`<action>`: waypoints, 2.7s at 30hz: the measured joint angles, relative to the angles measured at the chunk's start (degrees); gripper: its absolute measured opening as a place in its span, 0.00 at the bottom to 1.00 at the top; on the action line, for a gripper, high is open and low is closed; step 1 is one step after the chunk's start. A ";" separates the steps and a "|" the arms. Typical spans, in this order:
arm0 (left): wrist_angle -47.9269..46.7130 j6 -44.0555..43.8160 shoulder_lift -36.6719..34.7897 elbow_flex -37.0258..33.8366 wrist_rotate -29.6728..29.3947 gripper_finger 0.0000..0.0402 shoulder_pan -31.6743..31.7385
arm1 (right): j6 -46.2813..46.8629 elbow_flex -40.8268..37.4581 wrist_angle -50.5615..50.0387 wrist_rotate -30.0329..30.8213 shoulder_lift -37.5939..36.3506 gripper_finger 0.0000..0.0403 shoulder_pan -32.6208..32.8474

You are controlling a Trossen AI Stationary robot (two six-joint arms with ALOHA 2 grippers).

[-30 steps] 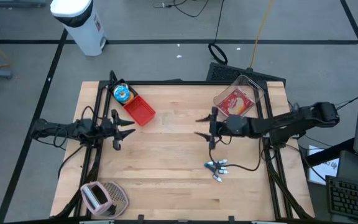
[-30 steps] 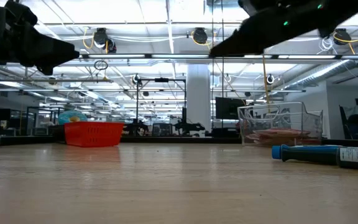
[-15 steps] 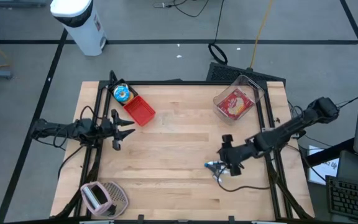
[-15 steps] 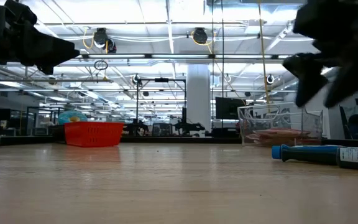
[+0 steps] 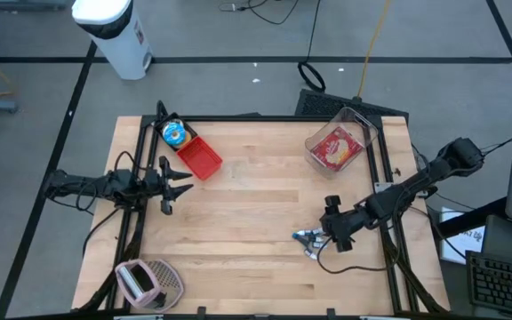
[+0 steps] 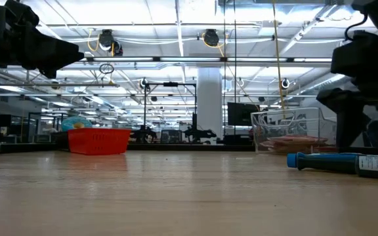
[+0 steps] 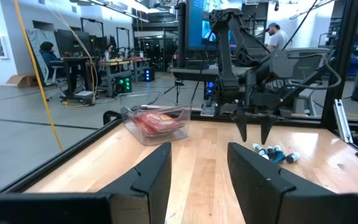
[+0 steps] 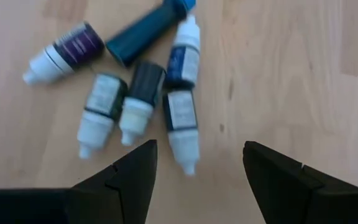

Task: Pick & Place Food Item
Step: Put the top green food coloring bottle into the red bin

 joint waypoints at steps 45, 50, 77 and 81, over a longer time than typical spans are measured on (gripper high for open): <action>3.61 0.28 0.00 0.09 4.80 0.39 0.02 | -20.50 -3.02 30.94 8.16 -4.18 0.11 -10.03; 5.09 -4.43 0.02 0.09 6.19 0.39 0.00 | -26.98 -2.97 42.83 -0.01 -1.50 0.12 -17.42; 27.26 -37.13 50.61 9.07 -6.95 0.73 2.65 | -54.14 19.85 46.84 1.95 26.16 0.12 -26.27; 27.45 -34.97 61.37 16.17 -6.50 0.79 2.71 | -54.43 20.38 46.67 2.31 26.61 0.12 -26.25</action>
